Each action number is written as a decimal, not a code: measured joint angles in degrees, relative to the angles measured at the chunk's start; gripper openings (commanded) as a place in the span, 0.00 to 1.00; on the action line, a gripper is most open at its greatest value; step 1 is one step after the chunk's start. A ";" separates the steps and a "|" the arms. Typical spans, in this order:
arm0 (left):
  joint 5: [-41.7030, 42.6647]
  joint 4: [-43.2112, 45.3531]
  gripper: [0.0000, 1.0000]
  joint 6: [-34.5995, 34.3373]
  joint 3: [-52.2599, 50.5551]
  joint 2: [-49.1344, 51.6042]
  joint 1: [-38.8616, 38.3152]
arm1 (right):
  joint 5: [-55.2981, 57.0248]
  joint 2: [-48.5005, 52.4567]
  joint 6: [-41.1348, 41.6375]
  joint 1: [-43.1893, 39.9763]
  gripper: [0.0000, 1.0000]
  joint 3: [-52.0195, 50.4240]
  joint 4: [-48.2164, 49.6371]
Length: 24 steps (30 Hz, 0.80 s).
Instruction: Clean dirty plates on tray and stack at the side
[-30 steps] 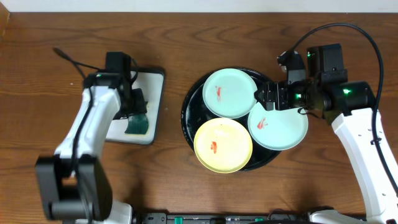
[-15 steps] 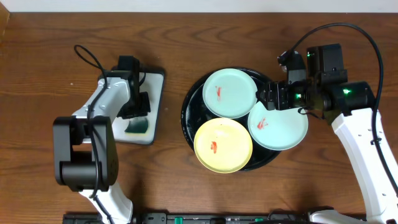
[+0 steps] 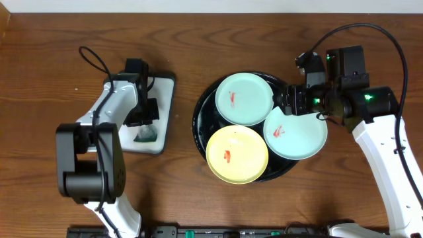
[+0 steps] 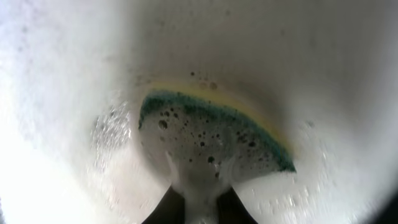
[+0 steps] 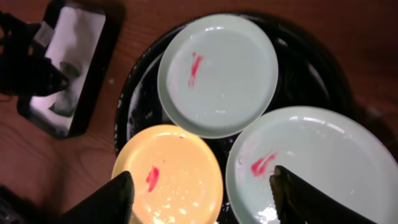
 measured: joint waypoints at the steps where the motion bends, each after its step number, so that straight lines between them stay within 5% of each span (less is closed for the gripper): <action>1: 0.04 -0.55 0.08 0.00 0.00 -0.72 0.00 | 0.57 0.00 0.04 0.04 0.63 0.00 0.24; 14: 5.29 -0.57 0.07 0.00 0.04 -16.90 0.00 | 5.97 18.14 2.19 1.73 0.46 5.29 2.91; 24: 16.65 12.11 0.07 -1.95 0.07 -17.20 -4.31 | 7.65 29.59 4.57 1.73 0.43 5.29 12.52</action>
